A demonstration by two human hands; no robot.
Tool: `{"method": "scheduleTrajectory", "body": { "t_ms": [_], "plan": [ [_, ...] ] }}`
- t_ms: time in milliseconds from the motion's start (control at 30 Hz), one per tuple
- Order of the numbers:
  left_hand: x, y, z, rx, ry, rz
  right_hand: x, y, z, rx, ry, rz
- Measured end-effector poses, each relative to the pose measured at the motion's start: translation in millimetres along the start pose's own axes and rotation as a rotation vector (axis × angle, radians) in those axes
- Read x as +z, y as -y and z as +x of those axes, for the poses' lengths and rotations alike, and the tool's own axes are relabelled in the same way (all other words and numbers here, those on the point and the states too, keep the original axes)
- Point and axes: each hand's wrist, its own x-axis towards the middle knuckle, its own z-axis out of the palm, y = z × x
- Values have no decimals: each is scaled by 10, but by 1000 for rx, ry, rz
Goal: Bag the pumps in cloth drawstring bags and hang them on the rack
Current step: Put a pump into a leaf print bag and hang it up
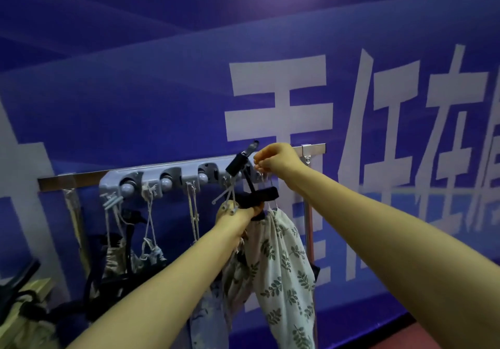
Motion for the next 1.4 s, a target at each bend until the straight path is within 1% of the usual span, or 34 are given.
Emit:
{"method": "scheduleTrajectory", "body": {
  "t_ms": [67, 133, 200, 267, 367, 433, 500, 533, 567, 633, 700, 800, 867, 900, 933, 1000, 1100, 1200, 1267, 1400],
  "plan": [
    [9, 27, 71, -21, 88, -11, 16, -58, 73, 3, -11, -26],
    [40, 13, 118, -86, 170, -45, 27, -130, 148, -6, -7, -83],
    [58, 29, 214, -146, 211, -127, 34, -191, 212, -2, 4, -99],
    [57, 20, 220, -144, 217, -195, 23, -212, 265, 10, -4, -64],
    [68, 18, 265, -157, 166, -234, 9, -204, 284, -1, -8, -23],
    [124, 37, 415, -165, 174, -266, 19, -230, 290, -21, -37, -53],
    [199, 164, 717, -176, 118, -299, 21, -260, 277, -45, -86, -93],
    [221, 148, 719, -185, 122, -311, 19, -275, 272, -52, -108, -114],
    [183, 15, 472, -195, 148, -293, 16, -291, 273, -60, -121, -131],
    [156, -37, 311, -135, 218, -292, 16, -317, 251, -61, -133, -136],
    [125, 1, 184, -113, 237, -263, 34, -331, 217, -73, -150, -137],
    [111, 73, 259, -205, 177, -299, 74, -345, 168, -67, -161, -174],
    [69, 46, 294, -237, 205, -293, 95, -329, 163, -59, -160, -193],
    [71, 29, 318, -244, 190, -275, 93, -320, 165, -58, -167, -213],
    [73, 24, 372, -238, 159, -244, 91, -318, 174, -50, -176, -241],
    [55, -40, 394, -185, 153, -173, 84, -332, 200, -24, -175, -284],
    [30, -98, 431, -63, 106, -108, 79, -352, 161, 71, -85, -259],
    [14, -175, 441, 30, 37, -83, 95, -293, 64, 57, -77, -333],
    [12, -201, 425, 45, 32, -82, 116, -218, 4, -7, -132, -399],
    [-44, -223, 354, 73, -4, -99, 231, -75, -111, -236, -236, -457]
  ]
}}
